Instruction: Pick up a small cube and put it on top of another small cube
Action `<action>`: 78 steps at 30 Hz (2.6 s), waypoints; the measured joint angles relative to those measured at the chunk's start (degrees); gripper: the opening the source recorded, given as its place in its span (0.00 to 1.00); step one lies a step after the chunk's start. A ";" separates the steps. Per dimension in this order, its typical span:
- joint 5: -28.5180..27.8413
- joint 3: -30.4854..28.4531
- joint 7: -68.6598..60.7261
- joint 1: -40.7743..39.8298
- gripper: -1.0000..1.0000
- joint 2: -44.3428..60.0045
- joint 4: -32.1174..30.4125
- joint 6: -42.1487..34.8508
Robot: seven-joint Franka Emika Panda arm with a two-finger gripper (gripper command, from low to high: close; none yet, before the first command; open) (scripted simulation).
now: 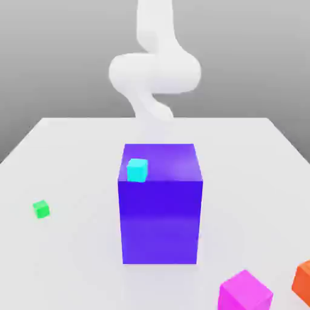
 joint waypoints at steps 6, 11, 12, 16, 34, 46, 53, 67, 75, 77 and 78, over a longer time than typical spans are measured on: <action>0.05 1.26 -3.22 2.35 0.50 12.81 -0.18 3.70; -0.12 2.55 -5.67 4.06 0.50 23.19 -0.32 6.71; -0.19 2.84 -6.14 4.39 0.50 25.27 -0.35 7.31; -0.69 4.01 -7.85 5.66 0.50 33.58 -0.47 9.71; -5.81 4.79 -10.24 11.37 0.00 66.52 0.60 23.71; -4.76 1.36 -7.12 8.04 0.00 55.61 -3.41 17.07; -7.93 -11.01 6.49 -0.09 0.00 47.45 -11.38 17.55; -8.75 -27.94 33.96 -31.13 0.00 32.01 -29.14 19.77; 4.78 -29.08 25.19 -27.88 0.00 38.99 -28.85 24.54; 7.67 -28.58 23.13 -27.70 0.00 40.85 -28.73 26.03; 8.94 -28.37 22.21 -27.61 0.00 41.76 -28.68 26.79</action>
